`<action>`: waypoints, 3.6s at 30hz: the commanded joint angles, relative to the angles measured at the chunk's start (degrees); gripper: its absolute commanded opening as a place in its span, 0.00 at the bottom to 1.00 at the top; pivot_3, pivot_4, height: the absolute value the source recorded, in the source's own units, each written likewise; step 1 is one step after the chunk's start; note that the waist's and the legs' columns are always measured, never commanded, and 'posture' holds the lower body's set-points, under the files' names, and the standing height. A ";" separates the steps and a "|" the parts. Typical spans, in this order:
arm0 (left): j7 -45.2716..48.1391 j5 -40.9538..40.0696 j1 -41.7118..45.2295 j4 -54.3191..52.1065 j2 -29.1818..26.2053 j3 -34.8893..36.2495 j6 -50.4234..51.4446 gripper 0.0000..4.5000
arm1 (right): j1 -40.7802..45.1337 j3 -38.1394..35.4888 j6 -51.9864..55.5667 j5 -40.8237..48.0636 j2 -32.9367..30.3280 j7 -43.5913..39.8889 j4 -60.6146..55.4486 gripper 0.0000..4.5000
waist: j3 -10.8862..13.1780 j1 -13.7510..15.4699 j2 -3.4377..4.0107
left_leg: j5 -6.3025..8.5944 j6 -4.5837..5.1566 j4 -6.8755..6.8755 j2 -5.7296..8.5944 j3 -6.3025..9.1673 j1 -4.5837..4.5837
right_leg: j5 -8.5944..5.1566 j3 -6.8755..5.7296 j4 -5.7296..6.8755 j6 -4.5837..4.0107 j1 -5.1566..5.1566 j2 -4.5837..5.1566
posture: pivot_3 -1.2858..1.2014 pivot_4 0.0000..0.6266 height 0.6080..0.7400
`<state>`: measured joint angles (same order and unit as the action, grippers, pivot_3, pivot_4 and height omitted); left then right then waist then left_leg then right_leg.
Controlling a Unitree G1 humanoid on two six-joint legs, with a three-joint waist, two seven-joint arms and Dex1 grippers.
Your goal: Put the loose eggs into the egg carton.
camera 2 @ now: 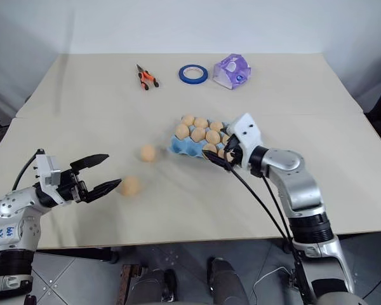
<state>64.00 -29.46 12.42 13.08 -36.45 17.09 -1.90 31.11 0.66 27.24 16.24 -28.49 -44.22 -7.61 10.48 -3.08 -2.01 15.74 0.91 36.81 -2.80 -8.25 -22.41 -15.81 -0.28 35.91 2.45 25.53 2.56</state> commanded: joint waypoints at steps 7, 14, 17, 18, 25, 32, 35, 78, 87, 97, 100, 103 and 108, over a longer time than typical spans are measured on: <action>-12.62 0.36 -11.06 -9.67 -0.31 8.62 2.82 1.00 | -13.44 -9.21 -10.81 10.66 -8.32 -15.57 -6.32 1.00 | 0.01 -0.24 0.01 | 0.00 0.02 -0.09 0.00 -0.06 0.07 | 0.01 0.06 -0.05 0.03 -0.03 -0.01 | 0.52 0.24 1.00; -12.63 -1.43 -25.31 -17.41 1.99 13.06 1.15 1.00 | -15.74 -9.99 -11.27 12.60 -10.18 -17.35 -6.37 1.00 | 0.02 -0.10 0.03 | 0.13 -0.28 -0.20 0.00 -0.09 0.26 | -0.03 0.11 -0.03 -0.05 -0.07 -0.01 | 0.52 0.24 1.00; -15.28 -0.93 -25.94 -20.96 3.57 12.63 1.30 1.00 | -14.60 -9.48 -11.18 12.59 -10.08 -17.24 -5.46 1.00 | 0.01 0.48 -0.02 | 0.12 -0.29 -0.19 -0.01 -0.07 0.23 | -0.24 0.04 -0.09 -0.42 -0.08 0.04 | 0.52 0.24 1.00; -16.32 -0.76 -26.01 -22.72 4.43 11.88 1.42 1.00 | -13.92 -9.16 -11.35 12.44 -9.95 -17.24 -4.86 1.00 | 0.01 0.63 -0.01 | 0.12 -0.29 -0.19 0.01 -0.08 0.21 | -0.31 0.05 -0.11 -0.55 -0.08 0.07 | 0.52 0.24 1.00; -23.52 2.40 -23.30 -29.81 8.33 4.27 5.38 1.00 | -11.80 -7.83 -11.77 11.73 -9.18 -16.67 -3.14 1.00 | 0.01 1.08 -0.02 | 0.11 -0.22 -0.36 0.04 -0.18 0.16 | 0.01 0.07 -0.33 -0.02 -0.12 0.10 | 0.52 0.24 1.00; -29.06 6.89 -14.67 -26.93 10.51 -3.32 9.08 1.00 | -12.24 -7.20 -11.69 11.24 -8.35 -15.10 -3.82 1.00 | 0.01 1.43 -0.02 | -0.09 -0.05 -0.42 0.01 -0.16 0.18 | 0.01 0.05 -0.28 -0.02 -0.10 -0.03 | 0.52 0.24 1.00; -28.83 8.46 -13.32 -24.79 10.17 -5.66 9.91 1.00 | -12.59 -7.09 -11.76 11.21 -8.23 -14.58 -4.25 1.00 | 0.00 1.19 -0.02 | -0.12 -0.02 -0.40 0.02 -0.21 0.21 | 0.03 0.08 -0.25 0.01 -0.12 -0.03 | 0.52 0.24 1.00; -38.09 22.32 31.28 18.48 32.12 -21.11 -4.59 0.43 | -18.85 -9.70 -12.10 11.55 -7.60 -6.23 -9.98 1.00 | 0.01 1.60 -0.03 | -0.24 0.14 0.29 0.08 -0.18 0.07 | 0.23 0.12 0.04 0.32 -0.19 -0.13 | 0.52 0.24 1.00; -36.02 22.66 35.16 26.13 33.86 -20.83 -9.76 0.87 | -19.73 -9.59 -11.79 11.52 -7.49 -4.16 -11.18 1.00 | 0.01 1.53 -0.03 | -0.18 0.17 0.30 0.08 -0.18 0.01 | 0.24 0.08 -0.02 0.34 -0.15 -0.14 | 0.52 0.24 1.00; -34.25 19.27 25.47 8.14 30.18 -19.04 -0.48 0.99 | -19.58 -8.90 -11.74 11.65 -7.29 -3.89 -11.07 1.00 | 0.01 1.38 -0.03 | -0.18 0.15 0.27 0.04 -0.19 0.04 | 0.24 0.12 0.05 0.34 -0.15 -0.16 | 0.52 0.24 1.00; -27.71 15.17 14.88 -5.18 24.21 -19.33 5.91 0.99 | -19.36 -8.70 -11.76 11.87 -7.18 -4.31 -10.71 1.00 | 0.01 1.14 -0.01 | -0.21 0.06 0.25 0.00 -0.19 0.08 | 0.23 0.13 0.10 0.32 -0.15 -0.19 | 0.52 0.24 1.00; -22.69 11.09 6.18 -14.49 18.75 -18.12 8.92 0.99 | -19.31 -8.55 -11.90 11.90 -7.19 -4.86 -10.36 1.00 | 0.01 1.33 -0.01 | -0.22 -0.01 0.24 -0.05 -0.21 0.15 | 0.18 0.15 0.19 0.23 -0.15 -0.21 | 0.52 0.24 1.00; -20.10 5.06 -3.33 -22.86 11.02 -11.33 14.90 0.99 | -18.54 -8.40 -12.03 11.93 -7.11 -5.79 -9.47 1.00 | 0.01 1.56 -0.01 | -0.24 -0.01 0.29 0.01 -0.18 0.15 | 0.20 0.11 0.14 0.14 -0.19 -0.08 | 0.52 0.24 1.00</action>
<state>42.76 -21.39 10.11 -5.45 -23.92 2.70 11.79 12.12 -6.85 16.19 27.21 -35.44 -49.49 -16.20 10.49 -1.53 -2.02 15.51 0.86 37.09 -2.79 -8.44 -22.26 -15.57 -0.16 35.99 2.55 25.33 2.49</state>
